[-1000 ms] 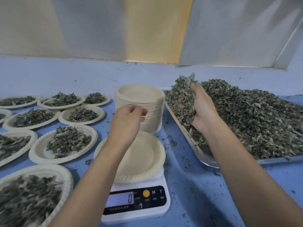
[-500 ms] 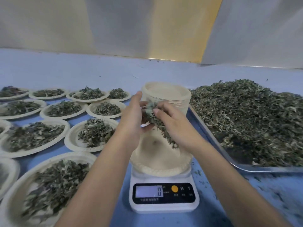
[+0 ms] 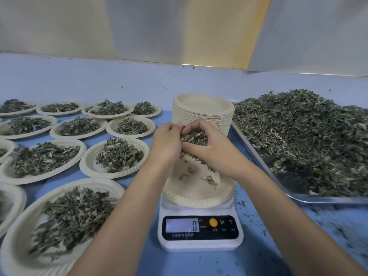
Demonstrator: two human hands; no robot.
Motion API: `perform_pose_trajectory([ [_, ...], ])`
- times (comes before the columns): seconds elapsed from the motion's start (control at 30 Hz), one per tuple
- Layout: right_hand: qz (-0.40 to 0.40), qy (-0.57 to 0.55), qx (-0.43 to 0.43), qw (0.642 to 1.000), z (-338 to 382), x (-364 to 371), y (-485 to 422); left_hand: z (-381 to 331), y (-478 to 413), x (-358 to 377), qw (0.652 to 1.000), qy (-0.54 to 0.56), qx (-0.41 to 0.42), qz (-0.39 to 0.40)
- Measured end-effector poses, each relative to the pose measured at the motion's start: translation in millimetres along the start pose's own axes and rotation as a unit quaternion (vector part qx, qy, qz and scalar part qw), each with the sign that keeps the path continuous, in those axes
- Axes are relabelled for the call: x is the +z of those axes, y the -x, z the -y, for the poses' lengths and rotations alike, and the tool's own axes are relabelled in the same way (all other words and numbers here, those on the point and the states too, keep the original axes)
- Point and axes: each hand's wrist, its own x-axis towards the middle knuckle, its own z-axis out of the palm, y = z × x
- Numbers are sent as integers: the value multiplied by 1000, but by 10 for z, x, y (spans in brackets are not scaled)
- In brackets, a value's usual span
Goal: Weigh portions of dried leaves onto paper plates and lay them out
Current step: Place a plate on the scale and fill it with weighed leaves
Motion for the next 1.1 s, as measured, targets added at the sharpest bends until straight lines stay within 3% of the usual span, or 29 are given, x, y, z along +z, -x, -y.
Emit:
perform_pose_trajectory([
  [0.3,45,22,29,998,82,-102,28,-37,-60,-123,997,50,19,-57],
  [0.47,69,37,34,996,38,-73,12,-93,-58,-135,993,99,18,-61],
  [1.1,75,68,106,989,60,-91,22,-116,-13,-144,992,119,9,-50],
])
